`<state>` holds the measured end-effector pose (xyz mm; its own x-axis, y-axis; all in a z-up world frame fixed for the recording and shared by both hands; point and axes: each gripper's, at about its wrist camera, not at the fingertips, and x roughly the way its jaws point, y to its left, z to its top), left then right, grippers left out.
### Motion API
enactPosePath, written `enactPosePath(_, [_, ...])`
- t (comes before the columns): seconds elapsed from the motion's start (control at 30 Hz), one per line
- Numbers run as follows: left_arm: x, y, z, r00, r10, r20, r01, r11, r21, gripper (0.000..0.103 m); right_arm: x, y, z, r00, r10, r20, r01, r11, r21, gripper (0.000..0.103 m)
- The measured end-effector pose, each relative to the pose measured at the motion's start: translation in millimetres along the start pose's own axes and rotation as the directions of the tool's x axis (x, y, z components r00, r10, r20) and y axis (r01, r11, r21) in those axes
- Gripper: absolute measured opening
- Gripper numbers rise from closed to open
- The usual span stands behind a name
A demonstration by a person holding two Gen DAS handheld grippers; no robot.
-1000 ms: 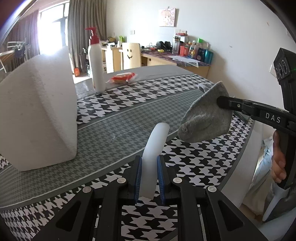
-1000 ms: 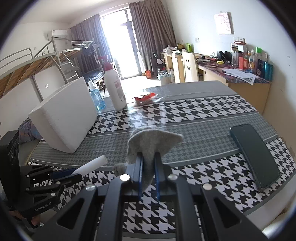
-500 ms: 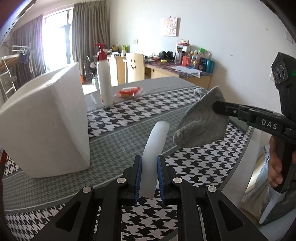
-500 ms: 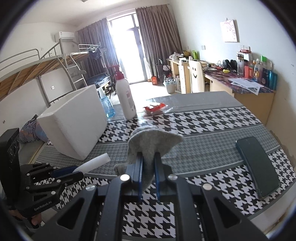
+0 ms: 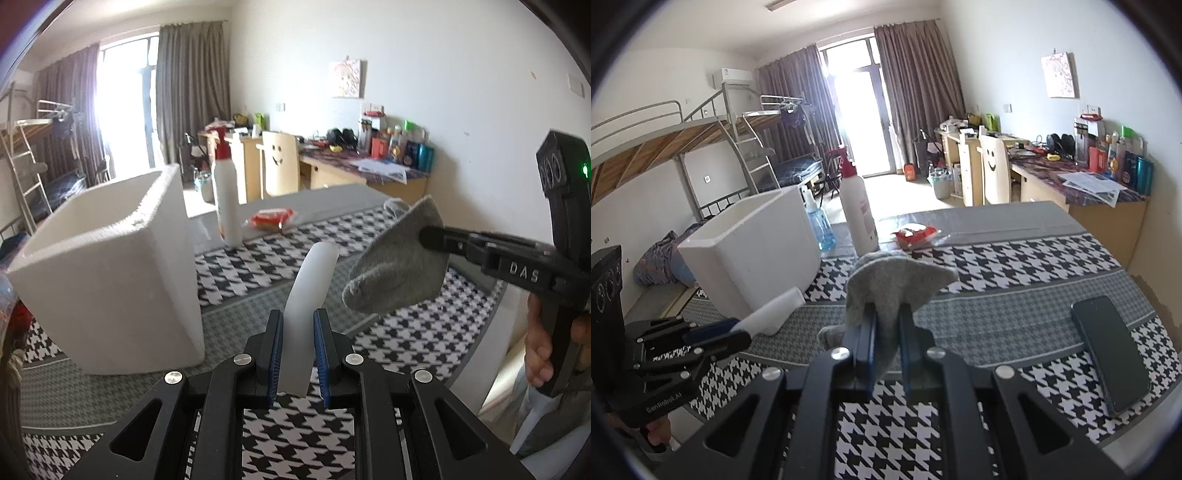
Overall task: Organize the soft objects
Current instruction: 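Carry the grey cloth in the right gripper and foam tube in the left toward the box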
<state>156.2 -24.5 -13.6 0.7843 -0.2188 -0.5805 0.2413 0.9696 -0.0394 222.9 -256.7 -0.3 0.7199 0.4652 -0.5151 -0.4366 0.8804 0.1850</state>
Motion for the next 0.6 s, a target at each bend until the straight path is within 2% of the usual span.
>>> enactPosePath(0.6, [-18,6,29,0.994,0.066,0.092,-0.066,0.998,-0.004,0.018,-2,3,23,0.997,0.045,0.066,-0.043,0.999,-0.031,0.014])
